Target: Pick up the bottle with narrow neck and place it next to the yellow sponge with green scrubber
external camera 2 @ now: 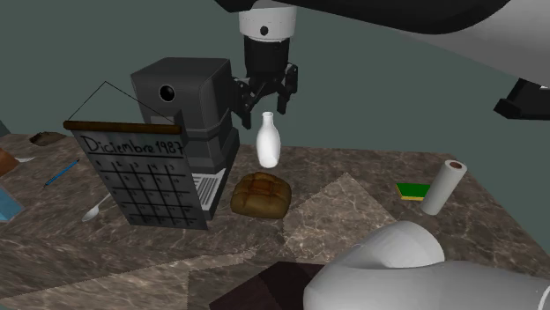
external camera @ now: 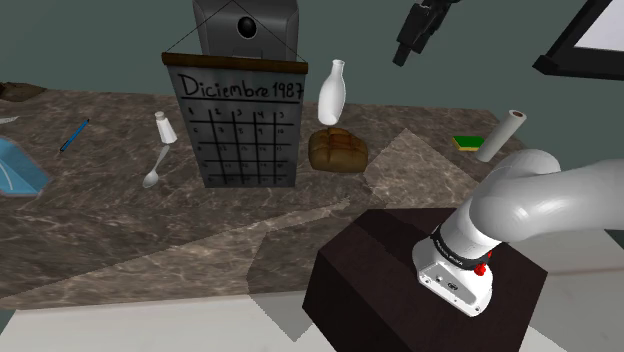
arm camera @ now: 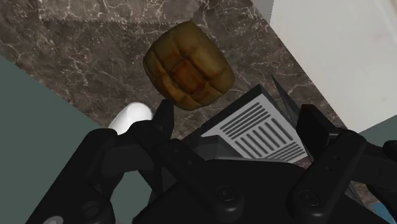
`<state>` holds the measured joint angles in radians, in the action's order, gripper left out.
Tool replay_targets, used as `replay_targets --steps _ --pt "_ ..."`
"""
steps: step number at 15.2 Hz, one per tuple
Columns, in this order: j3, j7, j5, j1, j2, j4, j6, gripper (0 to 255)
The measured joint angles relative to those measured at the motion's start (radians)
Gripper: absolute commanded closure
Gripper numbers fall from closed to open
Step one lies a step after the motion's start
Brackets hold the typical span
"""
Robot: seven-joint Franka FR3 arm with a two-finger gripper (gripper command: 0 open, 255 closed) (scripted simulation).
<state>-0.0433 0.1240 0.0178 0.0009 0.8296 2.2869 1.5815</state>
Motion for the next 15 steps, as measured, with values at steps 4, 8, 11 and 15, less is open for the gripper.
replay_targets --steps 4,8,11,15 --pt "0.032 0.041 -0.016 -0.005 -0.044 0.0 0.043 0" --pt "0.087 0.115 -0.039 -0.011 -0.149 -0.004 0.142 0" --pt "0.125 0.168 -0.048 -0.013 -0.237 -0.034 0.201 0" --pt "0.184 0.253 -0.051 -0.016 -0.373 -0.081 0.288 0"
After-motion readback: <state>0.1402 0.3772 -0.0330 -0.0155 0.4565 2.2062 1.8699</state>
